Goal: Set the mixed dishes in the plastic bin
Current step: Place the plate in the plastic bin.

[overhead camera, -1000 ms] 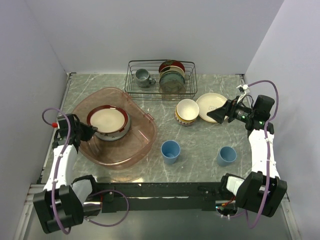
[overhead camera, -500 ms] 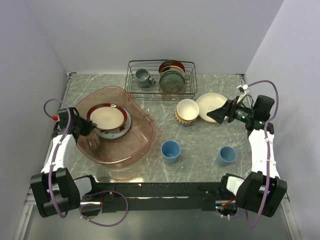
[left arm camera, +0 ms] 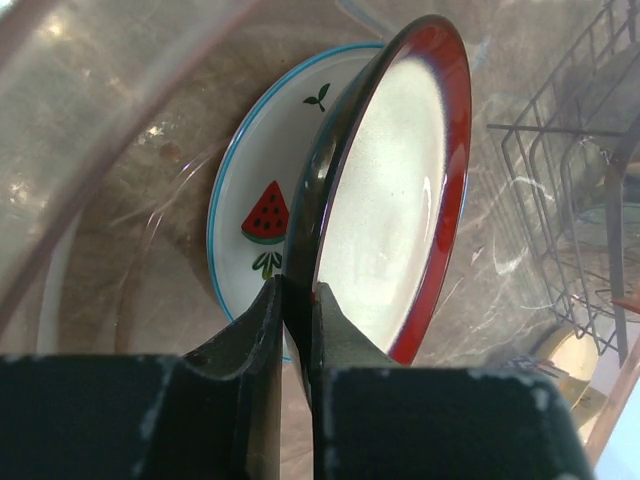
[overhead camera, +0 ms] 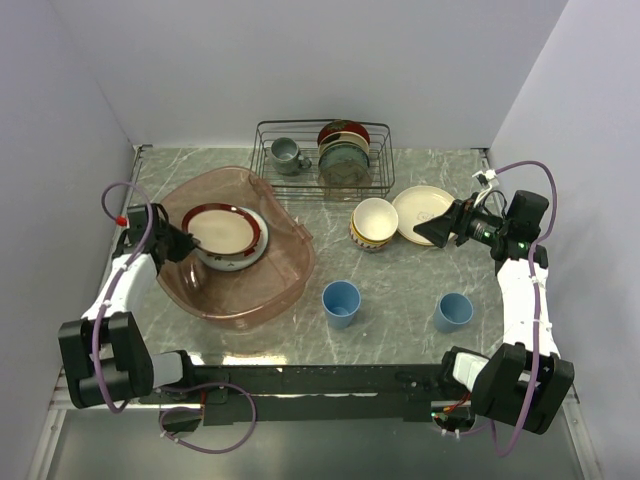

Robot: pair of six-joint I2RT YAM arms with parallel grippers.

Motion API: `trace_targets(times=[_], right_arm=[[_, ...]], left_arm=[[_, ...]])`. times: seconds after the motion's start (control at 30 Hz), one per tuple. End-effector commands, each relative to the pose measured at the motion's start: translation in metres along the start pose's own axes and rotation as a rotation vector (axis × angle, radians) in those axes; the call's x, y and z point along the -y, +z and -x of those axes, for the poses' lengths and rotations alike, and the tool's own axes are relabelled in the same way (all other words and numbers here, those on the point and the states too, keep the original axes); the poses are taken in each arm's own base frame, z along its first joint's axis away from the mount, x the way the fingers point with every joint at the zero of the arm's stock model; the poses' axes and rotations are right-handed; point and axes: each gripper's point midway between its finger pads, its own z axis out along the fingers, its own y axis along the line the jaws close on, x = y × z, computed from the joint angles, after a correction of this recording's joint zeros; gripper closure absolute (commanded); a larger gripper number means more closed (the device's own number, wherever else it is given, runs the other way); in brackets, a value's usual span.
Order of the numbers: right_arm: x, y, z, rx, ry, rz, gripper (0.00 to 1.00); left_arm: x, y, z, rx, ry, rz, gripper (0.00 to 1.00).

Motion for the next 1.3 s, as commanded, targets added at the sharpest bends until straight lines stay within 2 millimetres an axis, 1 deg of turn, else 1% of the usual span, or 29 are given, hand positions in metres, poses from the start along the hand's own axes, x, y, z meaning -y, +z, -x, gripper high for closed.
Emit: trace_targets(times=[0.0,0.13,0.17,0.27,0.37,0.5,0.53,0.67,0.83,1.1,1.13,1.27], right_arm=[[-0.004,-0.003,0.01,0.02,-0.06,0.004,0.04],[-0.005,-0.003,0.01,0.021,-0.061,0.005,0.04],[-0.005,-0.003,0.01,0.021,-0.061,0.005,0.04],[-0.005,-0.003,0.01,0.02,-0.061,0.004,0.04],[-0.006,-0.003,0.01,0.02,-0.063,0.005,0.04],[-0.006,-0.003,0.01,0.02,-0.063,0.005,0.04],[-0.006,-0.003,0.01,0.02,-0.063,0.005,0.04],[-0.006,-0.003,0.011,0.021,-0.064,0.005,0.04],[-0.006,-0.003,0.01,0.02,-0.061,0.002,0.04],[-0.005,-0.003,0.01,0.019,-0.063,0.002,0.04],[-0.004,-0.003,0.01,0.019,-0.062,0.001,0.04],[-0.004,-0.003,0.011,0.02,-0.063,-0.001,0.04]], left_arm=[[0.031,0.001,-0.004,-0.04,-0.02,-0.104,0.85],[0.027,0.006,-0.011,-0.06,-0.011,-0.095,0.8],[0.029,0.007,-0.011,-0.063,-0.009,-0.099,0.76],[0.027,0.011,-0.018,-0.088,-0.001,-0.099,0.69],[0.025,0.014,-0.022,-0.104,0.0,-0.098,0.66],[0.026,0.012,-0.021,-0.104,0.009,-0.104,0.6],[0.026,0.012,-0.021,-0.102,0.015,-0.103,0.55],[0.029,0.01,-0.021,-0.107,0.027,-0.117,0.47],[0.035,0.01,-0.026,-0.14,0.036,-0.154,0.36],[0.038,0.009,-0.026,-0.149,0.062,-0.165,0.25],[0.037,0.01,-0.026,-0.149,0.064,-0.162,0.22],[0.036,0.012,-0.026,-0.162,0.075,-0.149,0.18]])
